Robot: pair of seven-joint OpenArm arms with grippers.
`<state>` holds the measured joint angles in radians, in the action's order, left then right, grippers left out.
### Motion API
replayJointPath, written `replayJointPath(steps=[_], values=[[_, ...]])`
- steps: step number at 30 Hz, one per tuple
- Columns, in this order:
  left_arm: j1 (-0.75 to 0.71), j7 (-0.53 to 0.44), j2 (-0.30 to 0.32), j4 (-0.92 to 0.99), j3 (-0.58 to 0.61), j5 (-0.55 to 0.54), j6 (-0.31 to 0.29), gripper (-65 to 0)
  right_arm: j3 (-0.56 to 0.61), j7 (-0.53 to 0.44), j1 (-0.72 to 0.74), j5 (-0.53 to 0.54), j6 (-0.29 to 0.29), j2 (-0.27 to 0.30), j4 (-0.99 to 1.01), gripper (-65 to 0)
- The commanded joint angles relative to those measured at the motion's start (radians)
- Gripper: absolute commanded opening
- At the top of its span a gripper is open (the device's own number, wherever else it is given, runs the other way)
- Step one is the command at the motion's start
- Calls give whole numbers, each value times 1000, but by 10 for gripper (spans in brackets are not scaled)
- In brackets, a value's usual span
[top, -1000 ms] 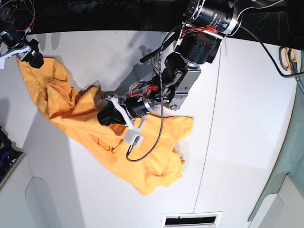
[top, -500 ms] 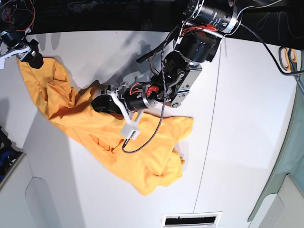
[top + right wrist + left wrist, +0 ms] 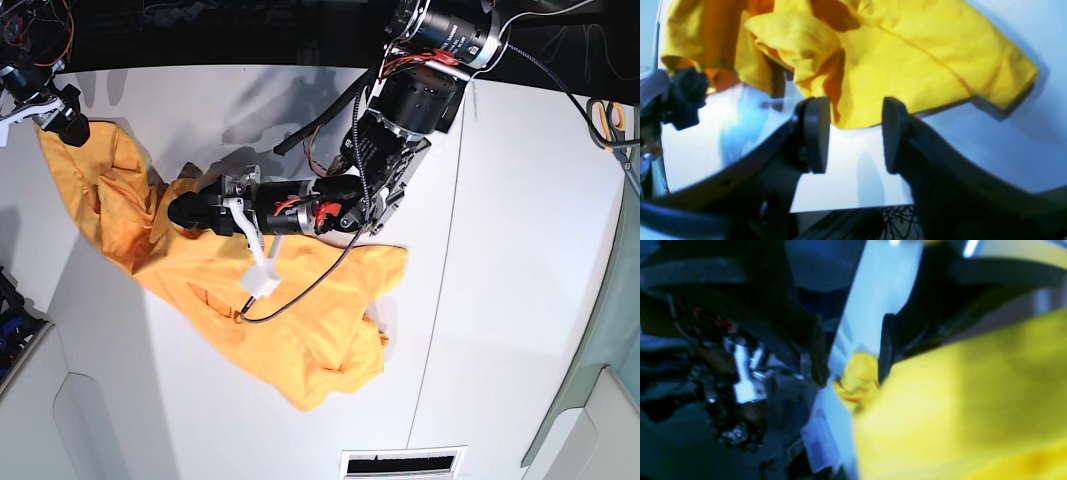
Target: Layout the t-shirt on the table in an organized manner, then fold the t-shirt properly
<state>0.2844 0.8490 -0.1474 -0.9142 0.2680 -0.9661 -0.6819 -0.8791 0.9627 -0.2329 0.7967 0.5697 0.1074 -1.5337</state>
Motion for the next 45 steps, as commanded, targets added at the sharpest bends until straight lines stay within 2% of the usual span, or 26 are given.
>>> replayJointPath(steps=[1, 5, 11, 13, 20, 24, 26, 27, 33, 38, 41, 45], values=[[10, -4, -10, -43, 0, -31, -16, -361, -4, -20, 3, 22, 10, 14, -19, -395], [-34, -29, -10, -100, 0, -29, -16, -361, -4, -19, 3, 22, 10, 14, -19, -395], [-53, -240, -10, -99, 0, 217, -16, -361, -4, -19, 2, 15, 10, 14, -19, -395], [-52, -287, -10, -99, 0, 268, -16, -335, -4, -19, 2, 15, 10, 14, -19, -395], [-69, -291, -10, -99, 2, 349, -16, -319, -4, -19, 2, 15, 10, 14, -19, -395], [-92, -348, -10, -98, 34, 423, -13, -319, -4, -19, 2, 15, 10, 14, -19, -395], [-93, -395, -10, -94, 70, 483, 61, -319, -4, -14, 2, 15, 10, 14, -19, -395], [-93, -421, -10, -89, 85, 497, 76, -319, -4, -10, 2, 15, 10, 14, -19, -395], [-87, -492, -10, -86, 109, 496, 77, -319, -4, 3, 2, 16, 10, 14, -19, -395], [-85, -551, -10, -84, 109, 534, 173, -319, -4, 11, 2, 24, 10, 14, -19, -395], [-82, -573, -10, -77, 109, 557, 197, -319, -4, 20, 2, 23, 10, 14, -19, -395], [-74, -591, -10, -72, 109, 545, 196, -320, -4, 22, 2, 24, 10, 14, -19, -395]])
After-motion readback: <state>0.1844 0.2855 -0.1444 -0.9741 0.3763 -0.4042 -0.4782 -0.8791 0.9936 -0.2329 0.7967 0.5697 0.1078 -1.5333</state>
